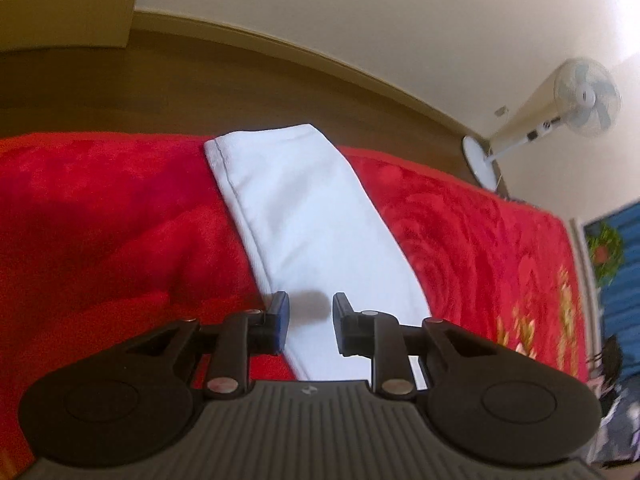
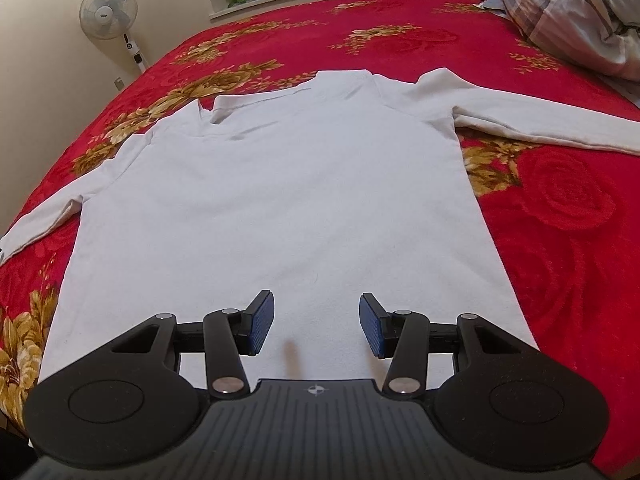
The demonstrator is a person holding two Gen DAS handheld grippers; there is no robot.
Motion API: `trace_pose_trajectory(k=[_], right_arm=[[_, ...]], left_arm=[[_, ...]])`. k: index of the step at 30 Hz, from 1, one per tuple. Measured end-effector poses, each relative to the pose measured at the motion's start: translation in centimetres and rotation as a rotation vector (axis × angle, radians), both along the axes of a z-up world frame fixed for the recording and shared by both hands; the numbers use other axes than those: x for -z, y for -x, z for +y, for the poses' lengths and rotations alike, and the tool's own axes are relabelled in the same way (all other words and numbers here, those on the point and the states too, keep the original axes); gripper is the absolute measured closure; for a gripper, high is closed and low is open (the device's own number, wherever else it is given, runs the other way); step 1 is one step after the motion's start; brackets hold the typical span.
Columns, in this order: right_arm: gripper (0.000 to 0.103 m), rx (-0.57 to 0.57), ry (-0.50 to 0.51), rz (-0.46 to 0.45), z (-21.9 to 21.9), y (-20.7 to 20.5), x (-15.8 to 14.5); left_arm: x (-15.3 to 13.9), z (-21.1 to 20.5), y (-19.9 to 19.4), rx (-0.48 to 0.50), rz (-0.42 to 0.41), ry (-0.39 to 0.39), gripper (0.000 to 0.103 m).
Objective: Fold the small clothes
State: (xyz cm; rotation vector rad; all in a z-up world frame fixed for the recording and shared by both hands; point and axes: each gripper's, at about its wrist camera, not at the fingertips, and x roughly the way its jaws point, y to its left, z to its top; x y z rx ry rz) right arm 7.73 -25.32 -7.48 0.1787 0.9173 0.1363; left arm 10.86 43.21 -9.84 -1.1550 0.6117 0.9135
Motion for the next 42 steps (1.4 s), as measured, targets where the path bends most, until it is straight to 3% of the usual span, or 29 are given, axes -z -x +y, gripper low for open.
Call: trace_pose_trajectory(k=[3, 4, 6, 10, 13, 15, 16, 17, 19, 22, 23, 24, 28, 30, 31, 34, 38, 42], right_arm=[[0.054, -0.005, 0.002, -0.001, 0.1, 0.1, 0.0], [0.054, -0.007, 0.005, -0.001, 0.1, 0.1, 0.0], [0.054, -0.005, 0.005, 0.003, 0.1, 0.1, 0.1], [0.054, 0.0, 0.001, 0.001, 0.1, 0.0, 0.0], [0.054, -0.009, 0.004, -0.001, 0.2, 0.0, 0.0], [0.054, -0.011, 0.004, 0.0, 0.3, 0.0, 0.0], [0.054, -0.009, 0.002, 0.001, 0.2, 0.1, 0.0], [0.054, -0.009, 0.001, 0.001, 0.2, 0.1, 0.0], [0.054, -0.006, -0.002, 0.0, 0.0, 0.1, -0.1], [0.054, -0.002, -0.01, 0.005, -0.4, 0.1, 0.0], [0.054, 0.0, -0.014, 0.006, -0.5, 0.1, -0.1], [0.054, 0.001, -0.018, 0.006, -0.6, 0.0, -0.1], [0.054, -0.003, -0.028, 0.003, -0.4, -0.1, -0.2], [0.054, -0.012, -0.024, 0.003, -0.1, -0.1, -0.2], [0.054, -0.016, -0.022, 0.004, 0.1, -0.1, -0.2], [0.054, -0.024, -0.015, 0.008, 0.5, -0.2, 0.0], [0.054, -0.021, -0.006, 0.01, 0.6, -0.2, 0.1], [0.054, -0.015, 0.003, 0.015, 0.6, -0.2, 0.3]], left_arm=[[0.0, 0.2, -0.4, 0.024, -0.022, -0.008, 0.086], [-0.1, 0.1, -0.6, 0.039, -0.021, -0.021, 0.103], [-0.7, -0.6, -1.1, 0.068, -0.035, -0.059, 0.103], [-3.6, -3.5, -3.0, 0.176, -0.056, -0.213, 0.103], [-5.4, -6.3, -4.3, 0.265, -0.112, -0.245, 0.103], [-5.3, -6.9, -4.6, 0.271, -0.094, -0.218, 0.101], [-4.8, -6.6, -4.5, 0.258, -0.081, -0.194, 0.088], [-4.2, -6.1, -4.4, 0.243, -0.064, -0.166, 0.057], [-2.9, -4.5, -3.3, 0.173, -0.014, -0.104, 0.027], [-1.1, -1.8, -0.5, 0.054, 0.034, -0.033, 0.033], [-0.8, -1.2, 0.3, 0.028, 0.029, -0.03, 0.044], [-0.7, -0.5, 1.0, 0.005, 0.015, -0.03, 0.047], [0.3, 1.6, 1.3, 0.018, -0.012, -0.031, 0.052], [0.7, 1.8, 0.9, 0.035, -0.013, -0.044, 0.078], [0.7, 1.8, 1.0, 0.029, -0.016, -0.044, 0.099], [-0.5, 0.6, 0.9, 0.009, -0.031, -0.117, 0.1], [-4.6, -3.5, -1.6, 0.115, -0.062, -0.292, 0.1], [-8.3, -12.2, -6.0, 0.419, -0.238, -0.368, 0.1]])
